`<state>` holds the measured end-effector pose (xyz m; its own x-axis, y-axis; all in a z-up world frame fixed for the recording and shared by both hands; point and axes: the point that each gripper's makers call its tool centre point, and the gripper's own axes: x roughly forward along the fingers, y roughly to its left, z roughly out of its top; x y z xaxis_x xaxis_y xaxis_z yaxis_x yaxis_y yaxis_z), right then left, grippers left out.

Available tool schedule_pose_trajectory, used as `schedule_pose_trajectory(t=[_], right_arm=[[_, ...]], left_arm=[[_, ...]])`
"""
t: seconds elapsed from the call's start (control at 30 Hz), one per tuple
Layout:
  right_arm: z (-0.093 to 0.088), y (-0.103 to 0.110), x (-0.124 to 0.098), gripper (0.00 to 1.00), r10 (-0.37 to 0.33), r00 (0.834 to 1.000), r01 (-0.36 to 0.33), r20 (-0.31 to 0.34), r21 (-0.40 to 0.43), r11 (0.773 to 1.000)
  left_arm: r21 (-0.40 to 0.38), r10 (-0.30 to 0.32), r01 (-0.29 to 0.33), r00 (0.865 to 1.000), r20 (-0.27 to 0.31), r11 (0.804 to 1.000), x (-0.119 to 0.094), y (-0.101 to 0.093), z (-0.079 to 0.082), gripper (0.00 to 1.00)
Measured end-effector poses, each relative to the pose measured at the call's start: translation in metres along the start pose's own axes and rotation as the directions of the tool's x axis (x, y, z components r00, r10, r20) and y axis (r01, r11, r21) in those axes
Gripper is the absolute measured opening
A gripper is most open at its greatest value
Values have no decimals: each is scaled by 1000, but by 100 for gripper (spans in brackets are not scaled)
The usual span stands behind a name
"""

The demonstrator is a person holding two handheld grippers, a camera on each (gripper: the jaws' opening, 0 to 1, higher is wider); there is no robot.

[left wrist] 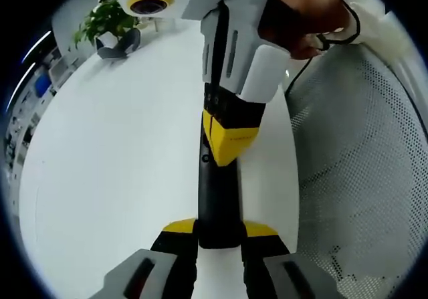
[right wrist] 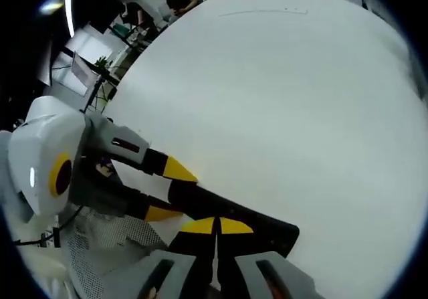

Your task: Press the specified remote control buttons in sequence, fully releasing each button before pressing the next.

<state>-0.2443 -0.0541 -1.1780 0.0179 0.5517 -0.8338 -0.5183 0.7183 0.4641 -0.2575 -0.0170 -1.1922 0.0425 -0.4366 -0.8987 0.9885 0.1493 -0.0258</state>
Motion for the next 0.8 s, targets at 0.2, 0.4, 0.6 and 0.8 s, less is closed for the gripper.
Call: schedule_pose_trajectory(t=[0.2, 0.4, 0.6, 0.8], right_arm=[[0, 8, 5, 0, 48, 999, -48, 1, -2, 999], [0, 4, 8, 0, 20, 1000, -20, -12, -41, 999], [0, 1, 8, 0, 22, 1000, -22, -2, -21, 1000], [1, 0, 8, 0, 52, 998, -53, 19, 36, 998]], left_arm=[[-2, -4, 4, 1000, 4, 1000, 0, 0, 0, 22], [-1, -7, 7, 1000, 4, 1000, 1, 1, 0, 22], [-11, -23, 23, 1000, 12, 1000, 0, 1, 0, 22], [-12, -23, 23, 1000, 12, 1000, 1, 1, 0, 22]])
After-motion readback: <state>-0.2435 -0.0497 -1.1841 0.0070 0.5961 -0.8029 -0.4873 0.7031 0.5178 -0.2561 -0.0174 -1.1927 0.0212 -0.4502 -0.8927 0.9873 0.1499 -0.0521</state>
